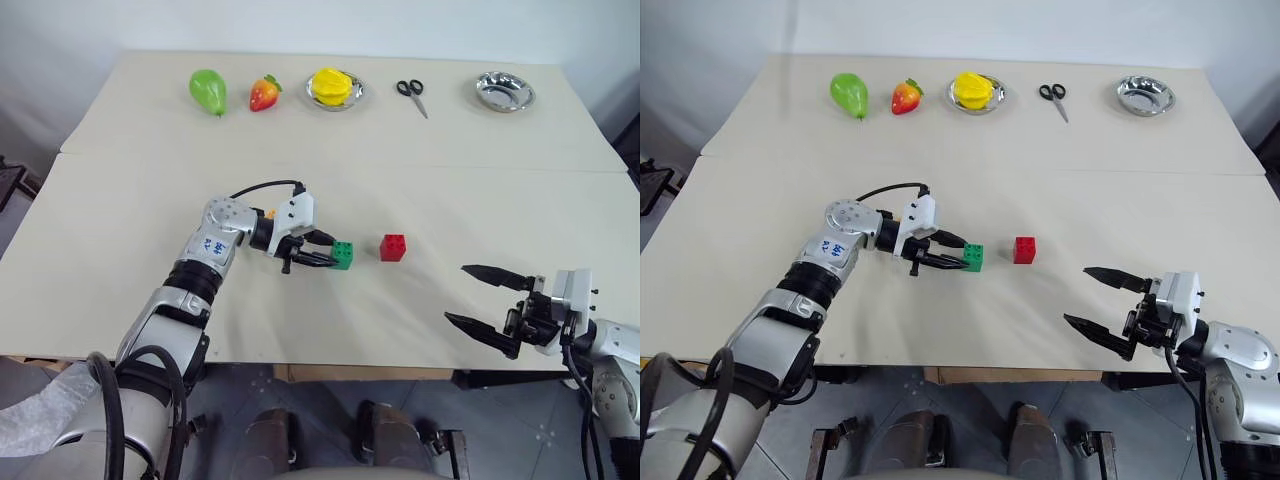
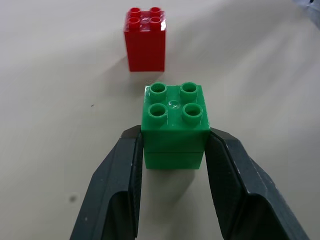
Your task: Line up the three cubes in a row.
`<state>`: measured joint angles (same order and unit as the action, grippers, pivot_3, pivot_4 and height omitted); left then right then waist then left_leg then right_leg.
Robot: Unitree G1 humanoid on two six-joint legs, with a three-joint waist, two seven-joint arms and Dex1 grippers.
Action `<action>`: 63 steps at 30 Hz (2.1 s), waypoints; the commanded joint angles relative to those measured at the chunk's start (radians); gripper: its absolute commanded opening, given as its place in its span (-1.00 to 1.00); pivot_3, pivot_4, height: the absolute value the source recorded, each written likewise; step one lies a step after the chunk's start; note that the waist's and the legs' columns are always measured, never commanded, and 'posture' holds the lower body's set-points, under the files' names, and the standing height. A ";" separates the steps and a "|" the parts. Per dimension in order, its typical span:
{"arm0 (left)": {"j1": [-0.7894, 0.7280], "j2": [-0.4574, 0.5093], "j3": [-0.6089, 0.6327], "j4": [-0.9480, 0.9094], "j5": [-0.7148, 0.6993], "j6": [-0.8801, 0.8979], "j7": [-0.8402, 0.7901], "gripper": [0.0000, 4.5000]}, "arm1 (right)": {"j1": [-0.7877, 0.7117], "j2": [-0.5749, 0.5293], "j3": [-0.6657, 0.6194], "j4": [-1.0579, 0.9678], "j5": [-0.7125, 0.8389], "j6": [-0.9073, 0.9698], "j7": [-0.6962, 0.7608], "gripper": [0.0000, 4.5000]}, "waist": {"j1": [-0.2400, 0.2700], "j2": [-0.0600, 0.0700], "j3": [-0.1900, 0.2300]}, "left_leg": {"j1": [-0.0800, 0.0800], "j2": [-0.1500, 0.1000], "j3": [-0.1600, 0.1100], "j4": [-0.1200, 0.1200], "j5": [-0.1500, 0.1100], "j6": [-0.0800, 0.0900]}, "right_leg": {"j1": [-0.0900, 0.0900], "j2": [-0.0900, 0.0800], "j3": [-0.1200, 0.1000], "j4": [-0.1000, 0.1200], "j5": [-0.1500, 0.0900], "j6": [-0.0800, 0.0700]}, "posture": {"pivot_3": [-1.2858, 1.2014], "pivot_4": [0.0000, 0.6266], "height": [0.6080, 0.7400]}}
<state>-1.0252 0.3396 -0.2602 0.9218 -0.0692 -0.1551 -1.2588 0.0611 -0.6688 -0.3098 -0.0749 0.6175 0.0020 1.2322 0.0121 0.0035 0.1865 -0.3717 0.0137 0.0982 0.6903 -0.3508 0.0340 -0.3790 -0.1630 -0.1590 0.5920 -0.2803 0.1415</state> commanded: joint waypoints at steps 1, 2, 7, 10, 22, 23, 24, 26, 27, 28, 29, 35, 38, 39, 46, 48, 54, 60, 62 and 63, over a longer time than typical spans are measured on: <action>-0.032 -0.018 0.017 0.054 0.023 -0.064 0.005 -0.36 | 0.010 0.009 -0.022 -0.008 0.020 -0.014 0.007 1.00 | 0.005 0.000 0.000 | 0.000 0.000 -0.001 0.000 0.000 0.000 | 0.000 0.000 0.000 0.000 0.000 0.000 | 0.03 -0.52 1.00; -0.038 -0.023 0.024 0.070 0.026 -0.074 0.012 -0.36 | 0.010 0.010 -0.021 -0.004 0.018 -0.015 0.010 1.00 | 0.007 0.000 0.000 | 0.000 0.000 -0.002 0.000 0.000 0.000 | 0.000 0.000 0.000 0.000 0.000 0.000 | 0.03 -0.52 1.00; -0.074 -0.034 0.049 0.153 0.038 -0.098 0.015 -0.36 | 0.006 0.015 -0.013 0.014 0.006 -0.016 0.014 1.00 | 0.012 0.000 0.000 | -0.001 0.000 -0.002 0.001 0.000 0.000 | 0.000 0.000 0.000 0.000 0.000 0.000 | 0.03 -0.52 1.00; -0.090 -0.043 0.068 0.193 0.041 -0.117 0.030 -0.36 | 0.002 0.024 -0.002 0.012 0.005 -0.013 0.010 1.00 | 0.012 0.000 0.000 | -0.001 0.000 -0.002 0.001 0.000 0.000 | 0.000 0.000 0.000 0.000 0.000 0.000 | 0.03 -0.52 1.00; -0.095 -0.057 0.119 0.239 0.053 -0.179 0.041 0.70 | -0.011 0.034 0.030 0.010 0.002 -0.003 0.009 1.00 | 0.011 0.000 0.000 | -0.001 0.000 -0.003 0.002 0.000 0.000 | 0.000 0.000 -0.001 0.001 0.000 0.000 | 0.03 -0.52 1.00; -0.092 -0.055 0.132 0.230 0.044 -0.202 0.046 0.84 | -0.011 0.035 0.032 0.010 0.002 -0.003 0.010 1.00 | 0.011 0.000 0.000 | -0.001 0.000 -0.003 0.002 0.000 0.000 | 0.000 0.000 -0.001 0.001 0.000 0.000 | 0.03 -0.52 1.00; -0.082 -0.054 0.160 0.205 0.011 -0.208 0.025 0.98 | -0.015 0.036 0.036 0.011 0.002 -0.002 0.012 1.00 | 0.011 0.000 0.000 | -0.001 0.000 -0.003 0.002 0.000 0.000 | 0.000 0.000 -0.001 0.001 0.000 0.000 | 0.03 -0.52 1.00; -0.046 -0.043 0.207 0.126 -0.061 -0.202 -0.053 0.99 | -0.024 0.038 0.044 0.010 0.003 0.000 0.013 1.00 | 0.011 0.000 0.000 | -0.001 0.000 -0.004 0.002 0.000 0.000 | 0.000 0.000 -0.001 0.001 0.000 0.000 | 0.03 -0.52 1.00; -0.029 -0.038 0.219 0.091 -0.082 -0.194 -0.084 0.99 | -0.025 0.039 0.046 0.008 0.005 0.000 0.013 1.00 | 0.010 0.000 0.000 | -0.001 0.000 -0.004 0.002 0.000 0.000 | 0.000 0.000 0.000 0.001 0.000 0.000 | 0.03 -0.52 1.00; 0.030 -0.010 0.243 -0.023 -0.138 -0.152 -0.129 0.99 | -0.037 0.043 0.056 0.002 0.007 0.008 0.009 1.00 | 0.009 0.000 0.000 | -0.001 0.000 -0.004 0.002 0.000 0.000 | 0.000 0.000 0.000 0.001 0.000 0.000 | 0.03 -0.52 1.00; 0.093 0.019 0.266 -0.138 -0.192 -0.115 -0.167 0.99 | -0.050 0.047 0.067 -0.005 0.010 0.018 0.003 1.00 | 0.006 0.000 0.000 | -0.001 0.000 -0.004 0.002 0.000 0.000 | 0.000 0.000 0.000 0.001 0.000 0.000 | 0.03 -0.52 1.00; 0.455 0.168 0.448 -0.569 -0.317 0.047 0.013 0.99 | -0.121 0.088 0.093 -0.037 0.032 0.087 -0.061 1.00 | -0.018 0.001 0.000 | 0.001 0.002 -0.006 0.002 0.000 0.000 | 0.000 0.000 0.001 0.003 0.000 0.000 | 0.03 -0.52 1.00; 0.659 0.233 0.554 -0.664 -0.336 0.092 0.100 0.99 | -0.151 0.113 0.107 -0.039 0.018 0.073 -0.067 1.00 | -0.017 0.002 0.000 | 0.002 0.005 -0.006 0.002 0.000 0.000 | 0.000 -0.001 0.002 0.004 0.000 0.000 | 0.03 -0.52 1.00; 0.719 0.245 0.590 -0.676 -0.345 0.102 0.127 0.99 | -0.162 0.121 0.111 -0.038 0.013 0.068 -0.072 1.00 | -0.015 0.002 0.000 | 0.003 0.005 -0.006 0.003 0.000 0.000 | 0.001 -0.002 0.002 0.004 0.000 0.000 | 0.03 -0.52 1.00; 1.112 0.243 0.833 -0.796 -0.397 0.102 0.296 0.99 | -0.241 0.116 0.129 -0.035 -0.022 0.024 -0.069 1.00 | -0.011 0.001 0.000 | 0.002 0.004 -0.007 0.003 -0.003 0.003 | 0.001 -0.005 0.002 0.003 0.000 0.000 | 0.03 -0.52 1.00; 1.169 0.243 0.861 -0.795 -0.410 0.092 0.298 0.99 | -0.247 0.104 0.138 -0.048 -0.021 0.037 -0.060 1.00 | -0.006 0.001 0.000 | 0.002 0.004 -0.007 0.003 -0.003 0.003 | 0.001 -0.005 0.002 0.003 0.000 0.000 | 0.03 -0.52 1.00; 1.143 0.212 0.747 -0.925 -0.427 0.156 0.328 0.99 | -0.252 0.079 0.138 -0.031 -0.029 0.048 -0.043 1.00 | 0.005 0.001 0.000 | 0.002 0.004 -0.007 0.003 -0.004 0.003 | 0.001 -0.005 0.002 0.003 0.000 0.000 | 0.03 -0.52 1.00; 0.867 0.190 0.520 -0.862 -0.278 0.244 0.456 0.99 | -0.239 0.059 0.148 -0.035 -0.041 0.061 -0.030 1.00 | 0.011 0.002 0.000 | 0.002 0.002 -0.006 0.003 -0.004 0.003 | 0.001 -0.004 0.002 0.004 0.000 0.000 | 0.03 -0.52 1.00; 0.789 0.142 0.463 -0.872 -0.240 0.296 0.545 0.99 | -0.236 0.056 0.145 -0.037 -0.042 0.061 -0.031 1.00 | 0.010 0.002 0.000 | 0.002 0.000 -0.005 0.003 -0.004 0.003 | 0.001 -0.004 0.002 0.004 0.000 0.000 | 0.03 -0.52 1.00; 0.774 0.126 0.444 -0.885 -0.231 0.319 0.570 0.99 | -0.235 0.055 0.143 -0.038 -0.042 0.062 -0.032 1.00 | 0.008 0.002 -0.001 | 0.002 0.000 -0.005 0.003 -0.004 0.003 | 0.001 -0.004 0.002 0.003 0.000 0.000 | 0.03 -0.52 1.00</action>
<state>-0.2502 0.4800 0.2148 0.0641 -0.3234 0.1268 -0.7436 -0.1761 -0.5962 -0.1517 -0.0819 0.5697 0.0682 1.1965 0.0205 0.0052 0.1858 -0.3698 0.0136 0.0933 0.6932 -0.3551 0.0370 -0.3782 -0.1667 -0.1569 0.5952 -0.2799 0.1417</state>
